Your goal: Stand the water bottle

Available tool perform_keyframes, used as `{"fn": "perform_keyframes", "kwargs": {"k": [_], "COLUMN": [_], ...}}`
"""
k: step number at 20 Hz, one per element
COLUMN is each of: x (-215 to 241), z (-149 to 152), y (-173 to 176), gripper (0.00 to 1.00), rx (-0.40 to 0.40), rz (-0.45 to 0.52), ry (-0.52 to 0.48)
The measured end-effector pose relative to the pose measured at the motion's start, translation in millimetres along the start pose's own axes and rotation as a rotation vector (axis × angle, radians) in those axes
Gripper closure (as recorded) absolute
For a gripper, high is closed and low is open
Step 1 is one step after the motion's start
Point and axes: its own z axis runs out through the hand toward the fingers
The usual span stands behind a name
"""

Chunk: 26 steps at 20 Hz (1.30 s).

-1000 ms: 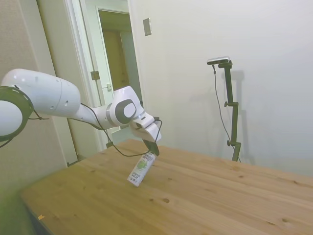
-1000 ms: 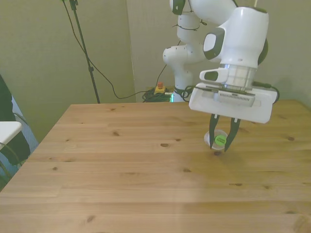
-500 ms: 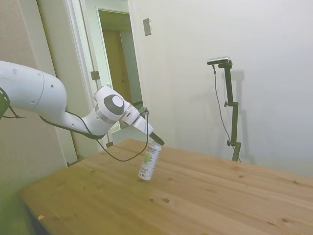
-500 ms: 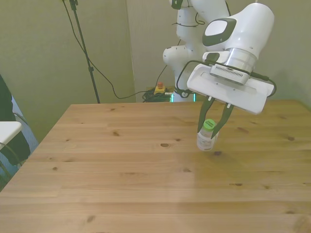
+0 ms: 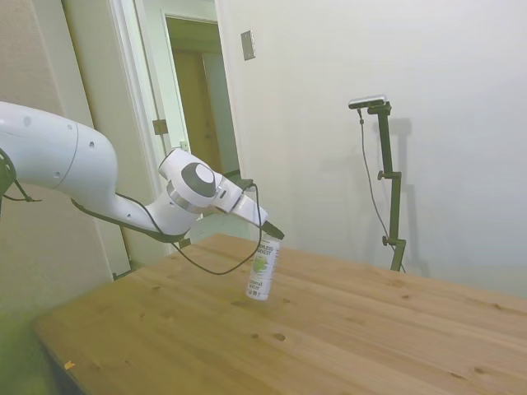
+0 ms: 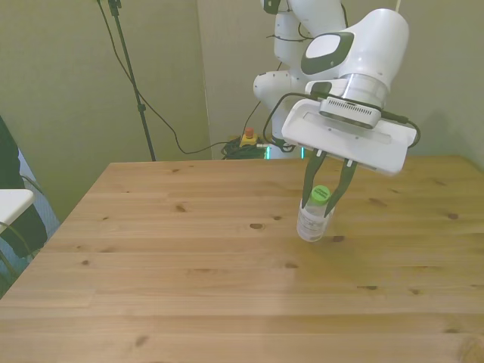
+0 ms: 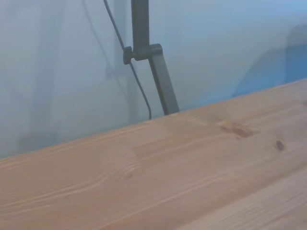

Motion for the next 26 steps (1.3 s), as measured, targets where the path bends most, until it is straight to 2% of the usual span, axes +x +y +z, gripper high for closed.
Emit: {"fn": "perform_keyframes", "kwargs": {"k": [7,15,18,21,22,26], "x": [-6,-29,-31,-34,-34,-38], "z": [20,54,61,66,67,64], "y": [-19,-38,-39,-38,-38,-40], "gripper": [1.00,1.00,1.00,1.00,0.00,0.00], "rx": [0.146,0.170,0.170,0.162,0.162,0.167], "rz": [0.040,0.174,0.222,0.230,0.232,0.234], "ry": [0.186,0.306,0.321,0.327,0.328,0.318]}}
